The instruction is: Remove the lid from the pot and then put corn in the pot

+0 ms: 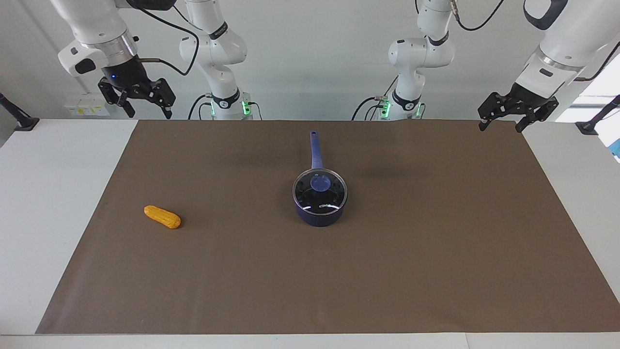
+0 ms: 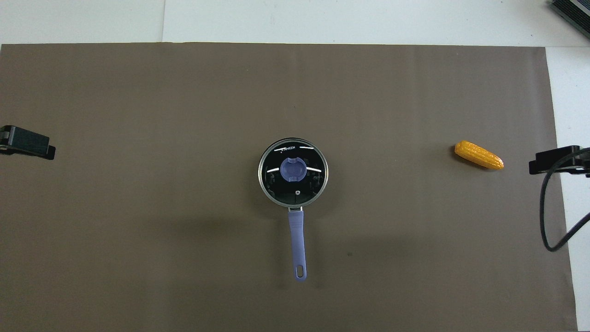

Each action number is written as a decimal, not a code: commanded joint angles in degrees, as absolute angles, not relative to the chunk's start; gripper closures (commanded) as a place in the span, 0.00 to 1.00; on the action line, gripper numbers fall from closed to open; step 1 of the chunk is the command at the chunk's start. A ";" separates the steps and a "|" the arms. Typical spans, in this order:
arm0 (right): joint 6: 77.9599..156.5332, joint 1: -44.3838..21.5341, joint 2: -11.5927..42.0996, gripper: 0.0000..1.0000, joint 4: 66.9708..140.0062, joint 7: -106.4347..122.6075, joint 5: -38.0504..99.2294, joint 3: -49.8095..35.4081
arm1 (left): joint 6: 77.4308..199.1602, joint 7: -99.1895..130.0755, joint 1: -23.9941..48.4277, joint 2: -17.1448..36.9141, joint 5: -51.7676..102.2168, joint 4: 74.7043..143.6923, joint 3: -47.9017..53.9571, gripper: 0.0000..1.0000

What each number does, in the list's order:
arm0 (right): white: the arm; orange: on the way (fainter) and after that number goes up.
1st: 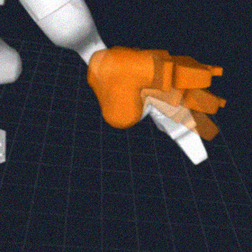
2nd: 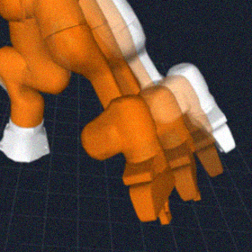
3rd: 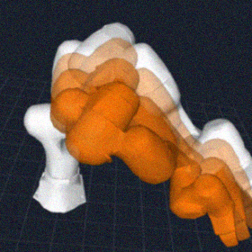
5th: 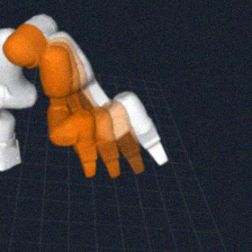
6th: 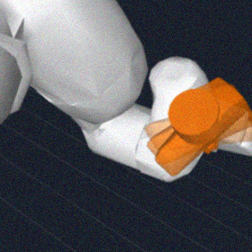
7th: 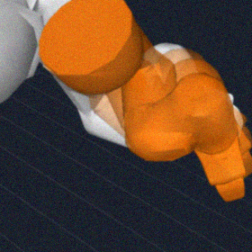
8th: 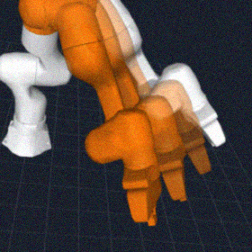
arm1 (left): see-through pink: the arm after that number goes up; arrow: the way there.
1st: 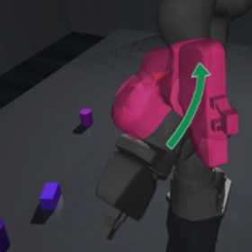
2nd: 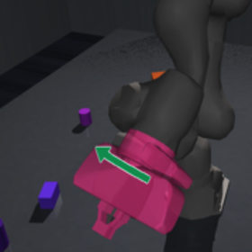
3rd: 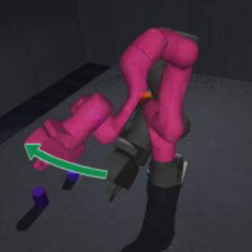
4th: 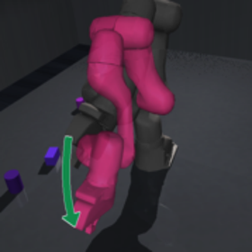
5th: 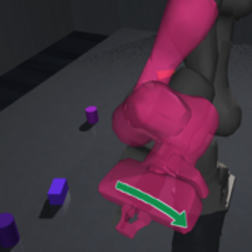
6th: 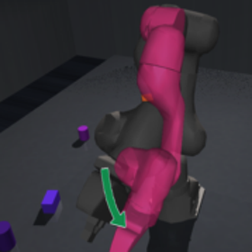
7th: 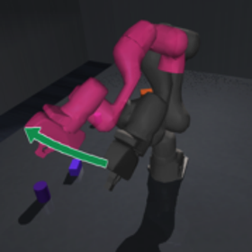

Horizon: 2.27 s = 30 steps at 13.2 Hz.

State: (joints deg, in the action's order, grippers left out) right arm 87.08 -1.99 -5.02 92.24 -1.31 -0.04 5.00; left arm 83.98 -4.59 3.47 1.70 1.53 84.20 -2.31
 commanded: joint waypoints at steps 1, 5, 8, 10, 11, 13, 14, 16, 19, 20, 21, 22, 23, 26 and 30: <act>85.96 -1.49 -5.19 0.00 91.76 0.09 1.14 4.92 | 83.32 -5.10 3.61 0.88 0.70 84.46 -2.46 0.00; 85.96 -1.58 -5.19 0.00 91.76 0.09 1.14 4.92 | 83.06 -5.10 3.87 0.88 0.88 84.55 -2.46 0.00; 85.96 -1.58 -5.19 0.00 91.76 0.09 1.14 4.92 | 83.06 -5.10 4.13 1.32 0.88 84.90 -2.46 0.00; 85.96 -1.49 -5.19 0.00 91.76 0.09 1.14 4.92 | 83.67 -5.01 4.57 1.32 0.88 85.86 -2.37 0.00; 85.96 -1.49 -5.19 0.00 91.76 0.09 1.14 4.92 | 83.76 -5.01 4.92 1.58 0.97 86.04 -2.37 0.00; 86.13 -1.58 -5.19 0.00 91.67 0.09 1.14 4.92 | 84.54 -4.31 5.97 1.76 0.97 87.00 -2.37 0.00; 86.31 -1.58 -5.19 0.00 91.76 0.09 1.14 4.92 | 85.68 -3.61 6.24 1.76 0.97 87.88 -2.37 0.00; 86.31 -1.58 -5.19 0.00 91.76 0.09 1.23 4.83 | 87.27 -2.55 7.64 1.76 1.05 89.55 -2.37 0.00; 86.22 -1.49 -5.19 0.00 91.76 0.09 1.23 4.92 | 90.69 0.60 10.19 1.76 1.14 92.45 -2.37 0.00; 86.22 -1.58 -5.19 0.00 91.76 0.09 1.14 4.92 | 91.92 1.31 11.07 1.84 1.14 93.24 -2.37 0.00; 86.22 -1.50 -5.19 0.00 91.76 0.09 1.14 4.92 | 92.98 1.93 11.77 2.02 1.14 93.95 -2.37 0.00; 86.22 -1.49 -5.19 0.00 91.76 -0.09 1.06 5.01 | 94.21 3.15 12.30 2.11 1.14 94.74 -2.37 0.00; 86.31 -1.49 -5.10 0.00 91.76 -0.17 0.71 5.01 | 95.70 4.56 13.35 2.11 1.14 95.70 -2.37 0.00; 85.44 -1.58 -5.27 0.00 91.76 0.52 1.14 4.92 | 98.34 8.86 16.16 3.25 1.14 96.94 -2.37 0.00; 85.52 -1.67 -5.45 0.00 92.02 1.40 0.97 4.13 | 101.15 14.57 19.77 5.44 1.23 96.94 -2.37 0.00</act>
State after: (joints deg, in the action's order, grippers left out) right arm 86.79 -2.07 -5.02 92.24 -1.07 -0.04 4.77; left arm 98.93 11.62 17.50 4.98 1.54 96.02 -1.55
